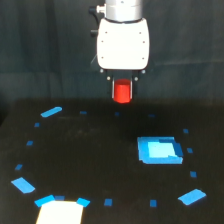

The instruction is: Pick up the red object from the table

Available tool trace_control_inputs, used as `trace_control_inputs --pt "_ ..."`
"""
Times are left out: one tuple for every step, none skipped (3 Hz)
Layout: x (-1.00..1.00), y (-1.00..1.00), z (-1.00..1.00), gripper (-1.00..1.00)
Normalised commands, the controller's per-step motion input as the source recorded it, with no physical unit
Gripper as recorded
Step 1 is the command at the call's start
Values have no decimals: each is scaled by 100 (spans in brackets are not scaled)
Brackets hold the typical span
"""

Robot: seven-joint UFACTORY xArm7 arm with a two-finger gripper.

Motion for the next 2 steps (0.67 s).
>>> trace_control_inputs --pt "-26 20 16 -88" --pt "-21 -6 54 -100"
